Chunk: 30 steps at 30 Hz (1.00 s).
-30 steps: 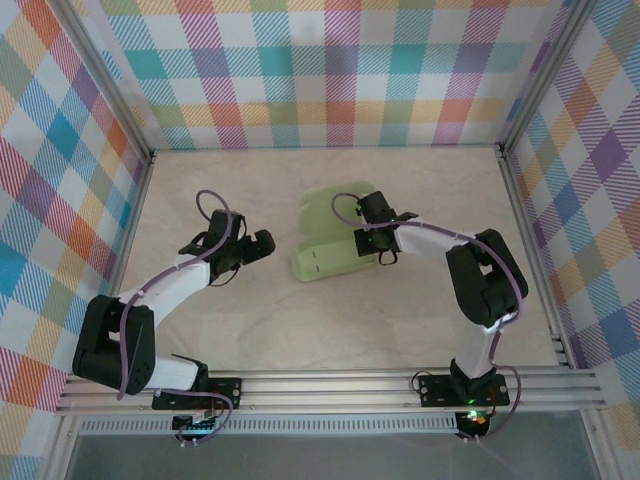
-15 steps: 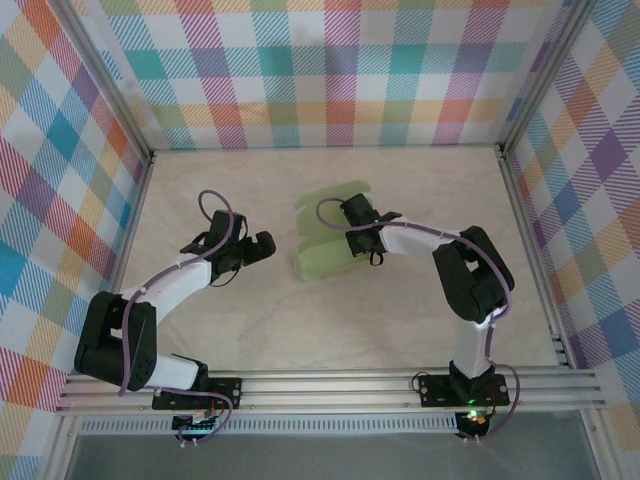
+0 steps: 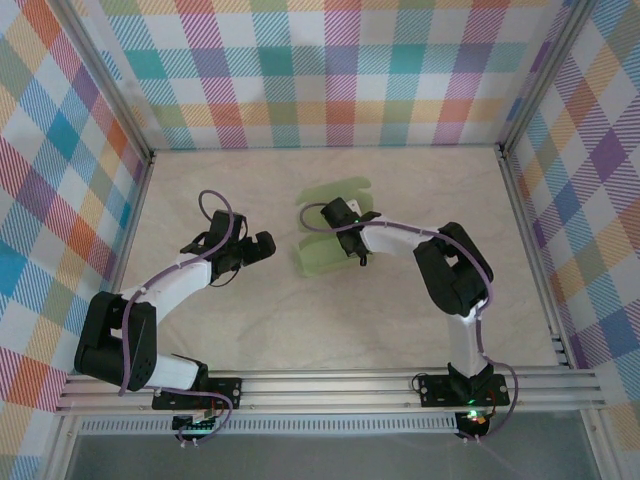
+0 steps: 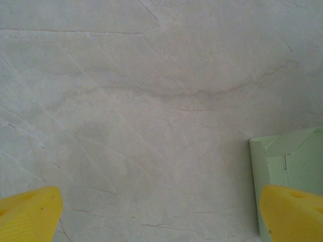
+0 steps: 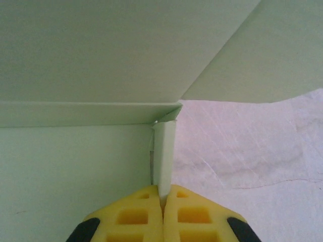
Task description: Fold the paper box
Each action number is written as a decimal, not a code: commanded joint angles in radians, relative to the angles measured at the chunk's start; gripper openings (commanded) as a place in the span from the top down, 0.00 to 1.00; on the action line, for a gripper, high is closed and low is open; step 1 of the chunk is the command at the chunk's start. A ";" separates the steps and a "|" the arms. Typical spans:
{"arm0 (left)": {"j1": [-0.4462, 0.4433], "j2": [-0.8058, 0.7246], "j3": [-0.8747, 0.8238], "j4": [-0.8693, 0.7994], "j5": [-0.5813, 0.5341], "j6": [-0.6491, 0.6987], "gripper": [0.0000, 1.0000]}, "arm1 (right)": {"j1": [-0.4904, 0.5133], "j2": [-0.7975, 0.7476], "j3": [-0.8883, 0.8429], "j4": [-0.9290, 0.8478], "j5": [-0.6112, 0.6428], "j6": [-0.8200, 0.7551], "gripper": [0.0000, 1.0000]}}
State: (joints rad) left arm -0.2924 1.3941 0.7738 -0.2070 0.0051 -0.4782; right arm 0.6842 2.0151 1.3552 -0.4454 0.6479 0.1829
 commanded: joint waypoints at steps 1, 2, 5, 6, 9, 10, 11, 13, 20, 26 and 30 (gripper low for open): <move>-0.009 -0.004 0.003 0.001 -0.019 0.014 0.00 | -0.009 0.045 -0.047 -0.095 -0.025 0.013 0.96; -0.008 -0.003 0.003 0.002 -0.018 0.013 0.00 | -0.012 0.025 -0.055 -0.077 -0.062 0.017 0.93; -0.008 -0.002 0.005 0.003 -0.012 0.011 0.00 | -0.024 -0.034 -0.065 -0.033 -0.180 0.032 0.86; -0.008 -0.004 0.005 0.002 -0.010 0.011 0.00 | -0.024 -0.051 -0.064 -0.024 -0.200 0.028 0.83; -0.008 -0.012 0.002 -0.003 -0.013 0.012 0.00 | -0.028 -0.094 -0.055 -0.016 -0.227 0.024 0.73; -0.008 -0.016 0.003 -0.005 -0.014 0.012 0.00 | -0.031 -0.105 -0.052 -0.020 -0.228 0.024 0.70; -0.008 -0.017 0.001 -0.006 -0.017 0.013 0.00 | -0.032 -0.112 -0.049 -0.025 -0.226 0.022 0.69; -0.009 -0.021 0.002 -0.008 -0.020 0.015 0.00 | -0.037 -0.136 -0.056 -0.018 -0.227 0.017 0.66; -0.008 -0.021 0.001 -0.006 -0.017 0.013 0.00 | -0.087 -0.232 -0.117 0.032 -0.373 0.054 0.58; -0.009 -0.011 -0.001 0.011 0.000 0.011 0.00 | -0.180 -0.259 -0.185 0.121 -0.611 0.099 0.61; -0.008 -0.012 -0.005 0.009 0.000 0.013 0.00 | -0.265 -0.260 -0.226 0.195 -0.823 0.121 0.62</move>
State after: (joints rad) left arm -0.2924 1.3941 0.7734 -0.2066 0.0059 -0.4782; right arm 0.4591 1.7733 1.1522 -0.3264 0.0242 0.2687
